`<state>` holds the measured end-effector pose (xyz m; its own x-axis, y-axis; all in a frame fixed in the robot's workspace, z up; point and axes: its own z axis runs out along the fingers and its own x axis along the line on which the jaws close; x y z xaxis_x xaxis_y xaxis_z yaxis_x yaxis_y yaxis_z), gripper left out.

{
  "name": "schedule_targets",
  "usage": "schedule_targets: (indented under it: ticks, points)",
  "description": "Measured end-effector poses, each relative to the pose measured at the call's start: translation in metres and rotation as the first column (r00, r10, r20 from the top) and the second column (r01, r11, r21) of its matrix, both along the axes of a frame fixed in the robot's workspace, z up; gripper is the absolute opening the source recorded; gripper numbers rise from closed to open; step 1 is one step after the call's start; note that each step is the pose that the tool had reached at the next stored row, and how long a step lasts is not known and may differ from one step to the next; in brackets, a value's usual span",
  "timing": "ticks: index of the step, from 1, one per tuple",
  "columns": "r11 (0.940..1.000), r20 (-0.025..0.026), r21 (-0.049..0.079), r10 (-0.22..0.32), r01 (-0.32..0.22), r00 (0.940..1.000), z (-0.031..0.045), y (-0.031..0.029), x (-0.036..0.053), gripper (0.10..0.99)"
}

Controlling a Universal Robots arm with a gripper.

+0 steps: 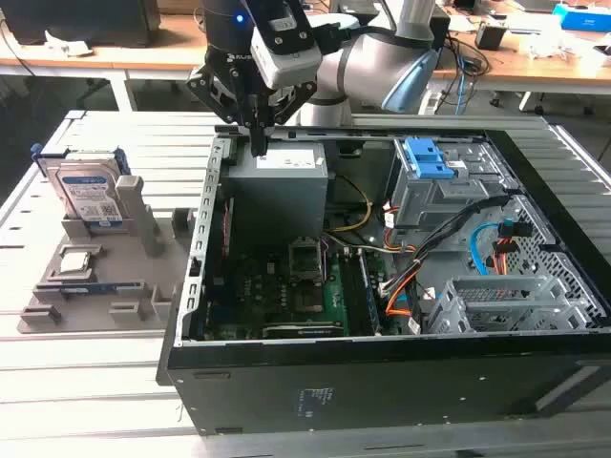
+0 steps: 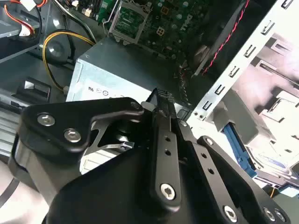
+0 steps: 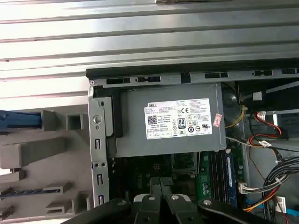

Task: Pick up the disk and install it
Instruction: 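Reach for the disk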

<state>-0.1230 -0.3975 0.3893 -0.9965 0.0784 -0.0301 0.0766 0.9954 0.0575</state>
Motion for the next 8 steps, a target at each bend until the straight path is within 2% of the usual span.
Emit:
schedule_targets:
  ticks: [4, 8]
  points:
    - [1.0000, 0.0001, 0.000, 0.000, 0.000, 1.0000, 0.0000, 0.0000, -0.0051, 0.106]
    - [1.0000, 0.0001, 0.000, 0.000, 0.000, 1.0000, 0.0000, 0.0000, -0.0145, 0.106]
